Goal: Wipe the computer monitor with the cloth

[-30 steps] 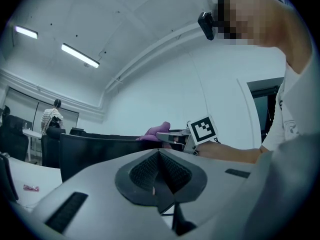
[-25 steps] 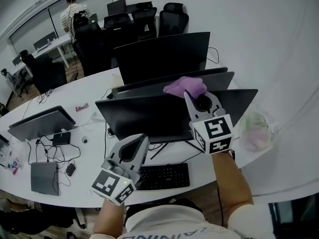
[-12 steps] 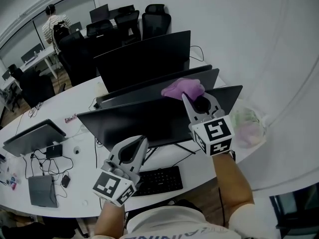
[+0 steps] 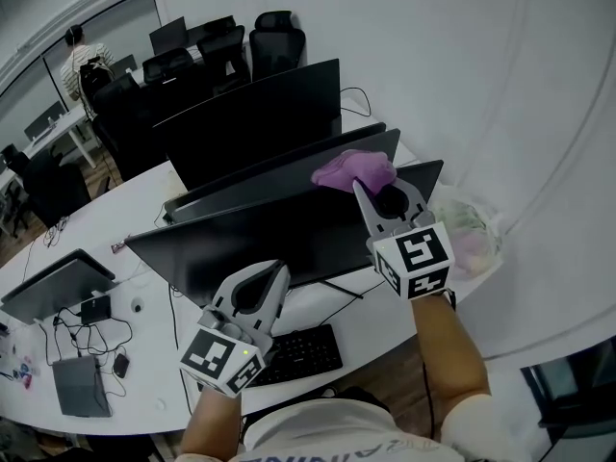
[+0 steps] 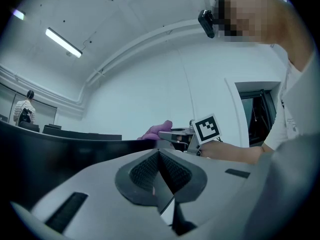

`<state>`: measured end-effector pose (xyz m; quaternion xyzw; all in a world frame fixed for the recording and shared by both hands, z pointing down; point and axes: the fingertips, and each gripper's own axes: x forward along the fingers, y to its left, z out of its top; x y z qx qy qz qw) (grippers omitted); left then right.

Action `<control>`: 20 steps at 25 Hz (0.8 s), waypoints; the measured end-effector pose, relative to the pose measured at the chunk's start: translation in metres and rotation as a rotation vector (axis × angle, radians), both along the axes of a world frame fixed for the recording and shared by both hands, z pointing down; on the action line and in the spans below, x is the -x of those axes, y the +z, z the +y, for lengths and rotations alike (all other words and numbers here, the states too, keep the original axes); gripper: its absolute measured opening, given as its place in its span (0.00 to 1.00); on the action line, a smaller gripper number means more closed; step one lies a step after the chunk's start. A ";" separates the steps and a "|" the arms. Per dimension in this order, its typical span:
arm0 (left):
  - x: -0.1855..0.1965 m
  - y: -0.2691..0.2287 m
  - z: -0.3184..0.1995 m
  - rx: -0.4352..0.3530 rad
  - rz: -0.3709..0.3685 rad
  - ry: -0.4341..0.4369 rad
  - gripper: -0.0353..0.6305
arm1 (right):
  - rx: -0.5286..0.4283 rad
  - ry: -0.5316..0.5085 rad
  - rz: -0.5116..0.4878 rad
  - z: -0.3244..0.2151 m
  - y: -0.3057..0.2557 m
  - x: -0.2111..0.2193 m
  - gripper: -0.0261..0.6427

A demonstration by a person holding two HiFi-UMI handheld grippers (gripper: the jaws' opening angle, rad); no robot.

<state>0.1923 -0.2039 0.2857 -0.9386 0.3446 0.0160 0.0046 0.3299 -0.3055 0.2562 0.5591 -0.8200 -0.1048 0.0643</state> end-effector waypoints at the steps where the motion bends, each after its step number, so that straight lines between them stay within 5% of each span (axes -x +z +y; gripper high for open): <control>1: -0.004 0.000 0.000 -0.003 -0.005 0.006 0.06 | -0.003 0.007 0.000 0.001 0.000 -0.004 0.13; 20: -0.082 0.016 0.000 0.043 -0.025 0.142 0.06 | -0.013 0.162 -0.003 -0.006 -0.001 -0.101 0.13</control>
